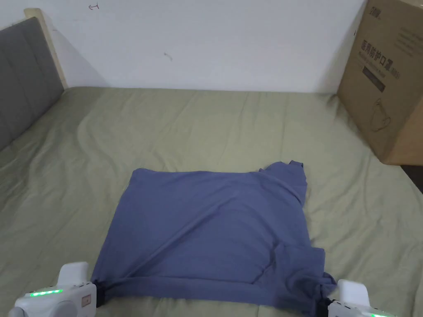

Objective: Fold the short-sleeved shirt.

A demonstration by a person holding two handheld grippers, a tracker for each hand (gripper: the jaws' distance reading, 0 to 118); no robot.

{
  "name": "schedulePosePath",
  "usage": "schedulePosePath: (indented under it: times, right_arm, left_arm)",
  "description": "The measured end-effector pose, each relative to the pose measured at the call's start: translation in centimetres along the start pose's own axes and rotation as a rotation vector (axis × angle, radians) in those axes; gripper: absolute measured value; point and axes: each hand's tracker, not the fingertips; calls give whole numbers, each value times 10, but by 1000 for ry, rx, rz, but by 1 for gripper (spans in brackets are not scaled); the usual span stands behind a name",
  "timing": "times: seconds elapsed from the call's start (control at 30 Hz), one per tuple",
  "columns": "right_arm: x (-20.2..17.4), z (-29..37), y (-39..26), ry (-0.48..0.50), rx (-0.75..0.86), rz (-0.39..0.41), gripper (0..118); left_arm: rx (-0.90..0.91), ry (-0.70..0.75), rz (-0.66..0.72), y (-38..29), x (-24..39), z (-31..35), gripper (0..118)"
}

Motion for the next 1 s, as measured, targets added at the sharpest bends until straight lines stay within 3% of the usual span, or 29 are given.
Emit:
schedulePosePath:
  times: [0.03, 0.07, 0.17, 0.23, 0.53, 0.67, 0.73, 0.77, 0.8, 0.83, 0.87, 1.0]
  right_arm:
    - [-2, 4, 2, -7, 5, -7, 10]
    - [-5, 10, 5, -20, 11, -6, 27]
    - [-13, 28, 21, -20, 76, 49, 83]
    - [-23, 45, 38, -26, 152, 82, 90]
    - [-73, 142, 108, -68, 586, 151, 90]
    - [-88, 167, 114, -106, 724, 175, 88]
    - [-93, 174, 114, -112, 761, 172, 74]
    - [-95, 178, 113, -115, 773, 174, 51]
    - [-97, 181, 112, -119, 780, 177, 29]
    - [-99, 181, 112, -126, 786, 177, 6]
    - [-100, 181, 110, -139, 802, 180, 0]
    - [-101, 182, 109, -129, 813, 197, 0]
  left_arm:
    - [-8, 5, 8, 1, 1, 2, 8]
    - [-21, 0, 19, 2, 1, 5, 20]
    - [-4, -24, 60, 8, 5, 23, 87]
    - [89, -51, 102, 17, 9, 42, 91]
    - [543, -83, -12, 84, 57, 144, 91]
    - [704, -71, -22, 96, 69, 167, 90]
    - [763, -72, -28, 96, 73, 174, 86]
    - [793, -82, -29, 94, 75, 177, 73]
    - [803, -102, -32, 93, 76, 179, 52]
    - [800, -114, -31, 92, 76, 179, 21]
    - [789, -120, -29, 92, 77, 179, 0]
    - [778, -107, -73, 83, 81, 170, 0]
